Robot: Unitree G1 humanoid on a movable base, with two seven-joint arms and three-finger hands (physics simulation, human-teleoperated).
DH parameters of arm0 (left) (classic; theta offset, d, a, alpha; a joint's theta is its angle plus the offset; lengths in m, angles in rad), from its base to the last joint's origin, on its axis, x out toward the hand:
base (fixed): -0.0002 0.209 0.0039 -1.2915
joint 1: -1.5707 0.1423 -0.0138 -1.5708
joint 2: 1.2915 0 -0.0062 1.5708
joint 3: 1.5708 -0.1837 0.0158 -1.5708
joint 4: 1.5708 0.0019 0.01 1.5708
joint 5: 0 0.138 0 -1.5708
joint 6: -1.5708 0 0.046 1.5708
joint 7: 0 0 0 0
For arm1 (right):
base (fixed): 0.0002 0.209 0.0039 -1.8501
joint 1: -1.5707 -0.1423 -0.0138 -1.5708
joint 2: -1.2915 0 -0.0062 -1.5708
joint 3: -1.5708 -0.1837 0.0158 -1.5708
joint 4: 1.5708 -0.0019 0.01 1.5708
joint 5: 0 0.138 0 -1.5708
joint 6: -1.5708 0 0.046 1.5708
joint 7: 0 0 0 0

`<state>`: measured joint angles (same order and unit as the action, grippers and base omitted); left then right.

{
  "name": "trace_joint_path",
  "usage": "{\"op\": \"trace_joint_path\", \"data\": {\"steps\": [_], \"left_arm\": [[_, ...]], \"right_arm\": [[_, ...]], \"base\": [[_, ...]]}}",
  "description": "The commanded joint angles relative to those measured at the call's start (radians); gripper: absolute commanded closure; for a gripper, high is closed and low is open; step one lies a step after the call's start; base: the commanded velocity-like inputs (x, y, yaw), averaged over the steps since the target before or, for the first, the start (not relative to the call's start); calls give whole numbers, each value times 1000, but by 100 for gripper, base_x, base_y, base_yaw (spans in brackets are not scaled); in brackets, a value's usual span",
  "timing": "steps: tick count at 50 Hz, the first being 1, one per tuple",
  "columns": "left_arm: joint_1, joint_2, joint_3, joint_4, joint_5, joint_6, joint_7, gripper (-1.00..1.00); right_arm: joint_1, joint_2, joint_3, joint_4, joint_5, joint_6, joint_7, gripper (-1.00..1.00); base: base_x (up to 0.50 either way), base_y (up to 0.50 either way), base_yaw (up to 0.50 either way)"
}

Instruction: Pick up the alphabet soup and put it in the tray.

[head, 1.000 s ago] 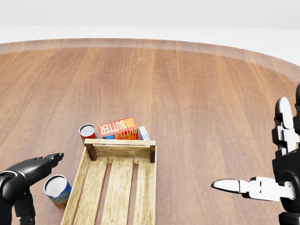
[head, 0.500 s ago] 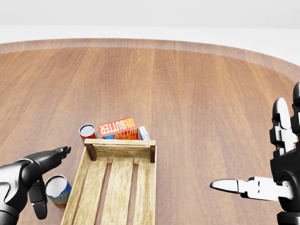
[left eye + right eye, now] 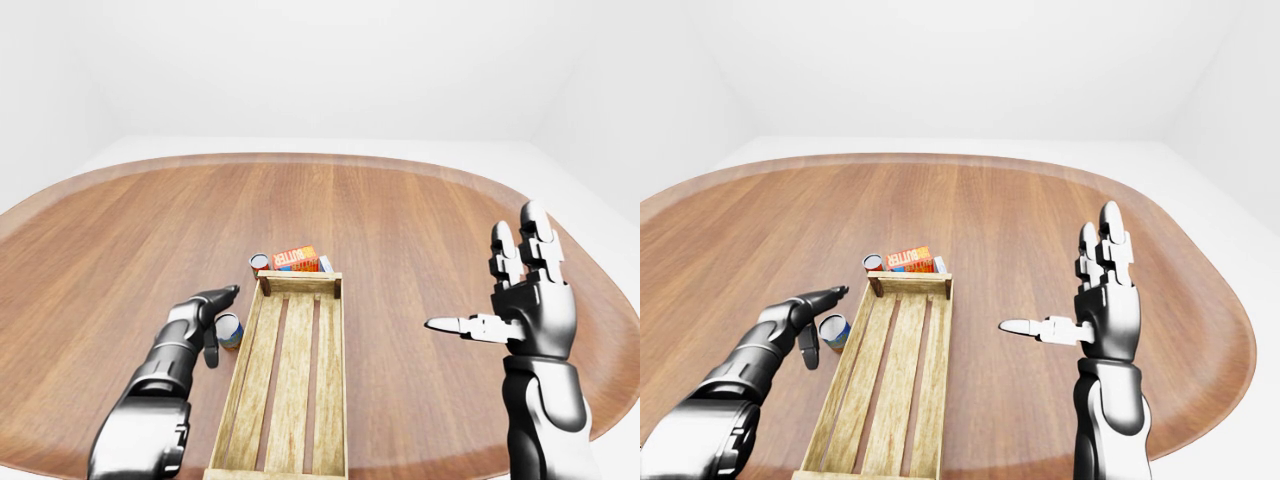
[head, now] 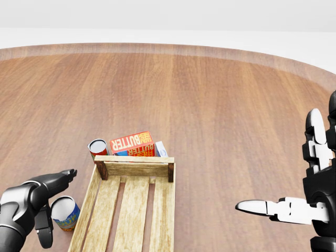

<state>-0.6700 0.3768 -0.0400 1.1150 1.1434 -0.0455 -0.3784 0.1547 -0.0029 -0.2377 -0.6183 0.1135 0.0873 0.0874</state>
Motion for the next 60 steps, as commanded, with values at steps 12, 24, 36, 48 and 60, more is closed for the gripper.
{"op": "trace_joint_path", "data": {"steps": [12, 24, 36, 48, 60], "left_arm": [[-44, -21, -40, 175, 3, 16, 86, -100], [-61, -25, -37, 195, -4, 26, 76, -100], [-59, -30, -37, 212, -3, 38, 89, -100], [-52, -36, -37, 226, 2, 33, 93, -100], [-38, -37, -27, 232, -15, 49, 92, 100]], "right_arm": [[-2, -2, 6, 20, -4, 0, -2, -100], [-6, -2, 13, 43, -11, 0, -4, -100], [-6, -4, 19, 36, -9, 0, -7, -100], [-7, -4, 22, 41, -15, 0, -8, -100], [-3, -2, 22, 33, -12, 0, -7, -100]], "base": [[0, 0, 0], [0, 0, 0], [0, 0, 0], [0, 0, 0], [0, 0, 0]]}}
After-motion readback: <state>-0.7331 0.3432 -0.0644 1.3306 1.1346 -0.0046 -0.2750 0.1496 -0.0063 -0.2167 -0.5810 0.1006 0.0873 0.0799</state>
